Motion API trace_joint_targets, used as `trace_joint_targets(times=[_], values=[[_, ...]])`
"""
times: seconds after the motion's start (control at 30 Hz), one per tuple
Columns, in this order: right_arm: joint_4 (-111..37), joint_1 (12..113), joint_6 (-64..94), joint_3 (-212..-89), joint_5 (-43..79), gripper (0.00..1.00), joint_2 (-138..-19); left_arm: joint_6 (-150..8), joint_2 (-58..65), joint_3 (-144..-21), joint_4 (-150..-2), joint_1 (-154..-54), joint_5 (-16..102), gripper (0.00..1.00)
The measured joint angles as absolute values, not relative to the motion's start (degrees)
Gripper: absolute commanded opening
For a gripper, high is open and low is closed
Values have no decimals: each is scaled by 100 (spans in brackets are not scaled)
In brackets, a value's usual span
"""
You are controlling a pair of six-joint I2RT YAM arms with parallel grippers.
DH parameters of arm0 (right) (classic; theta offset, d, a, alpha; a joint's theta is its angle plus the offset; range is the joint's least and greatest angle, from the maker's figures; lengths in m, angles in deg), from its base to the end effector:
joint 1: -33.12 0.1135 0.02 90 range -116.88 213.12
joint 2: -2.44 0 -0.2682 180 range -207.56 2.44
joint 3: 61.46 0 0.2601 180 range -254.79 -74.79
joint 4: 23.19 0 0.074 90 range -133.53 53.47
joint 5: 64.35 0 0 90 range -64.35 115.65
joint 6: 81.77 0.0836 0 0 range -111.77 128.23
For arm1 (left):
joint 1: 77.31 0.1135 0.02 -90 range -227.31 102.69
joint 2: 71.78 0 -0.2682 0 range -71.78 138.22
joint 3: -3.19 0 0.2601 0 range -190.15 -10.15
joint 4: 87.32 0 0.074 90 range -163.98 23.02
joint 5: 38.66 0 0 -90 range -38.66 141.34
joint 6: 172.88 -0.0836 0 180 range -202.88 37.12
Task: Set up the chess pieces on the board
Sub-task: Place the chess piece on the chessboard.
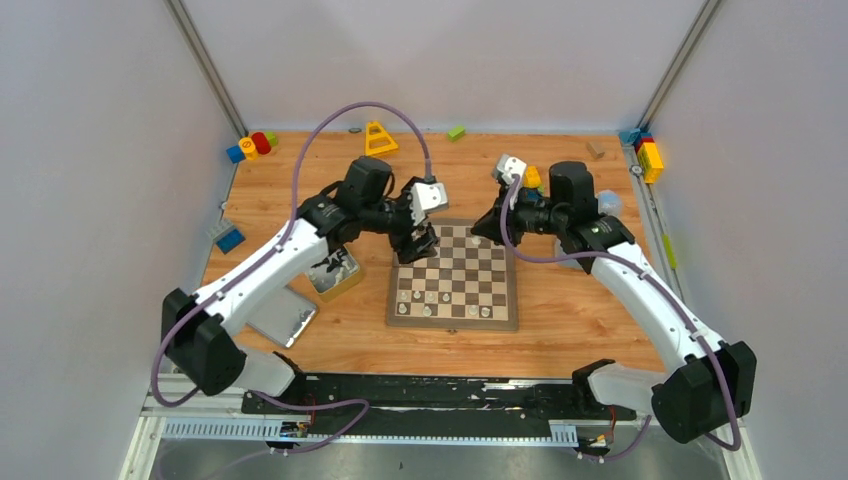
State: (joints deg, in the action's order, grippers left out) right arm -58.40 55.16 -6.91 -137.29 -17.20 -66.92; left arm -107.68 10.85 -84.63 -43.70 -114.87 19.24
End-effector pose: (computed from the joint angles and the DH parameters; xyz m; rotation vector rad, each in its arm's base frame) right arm 0.2591 0.1662 0.3287 -1.0654 1.7270 0.8446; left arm 0.2568 -0.2535 0.3130 1.4016 1.7252 -0.7476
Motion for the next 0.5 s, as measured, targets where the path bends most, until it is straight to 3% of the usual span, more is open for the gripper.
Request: trace_joint_targets(times=[0.2,0.5], values=[[-5787,6001,-1135,-12925,-1842,0,-6706,-10906,71,-8074,-4003,-10916,2552,99],[-5315,7277,-1487,-12169,-1582,0,-7293,-10866,-917,-7899,-3705,-10564,3411,100]])
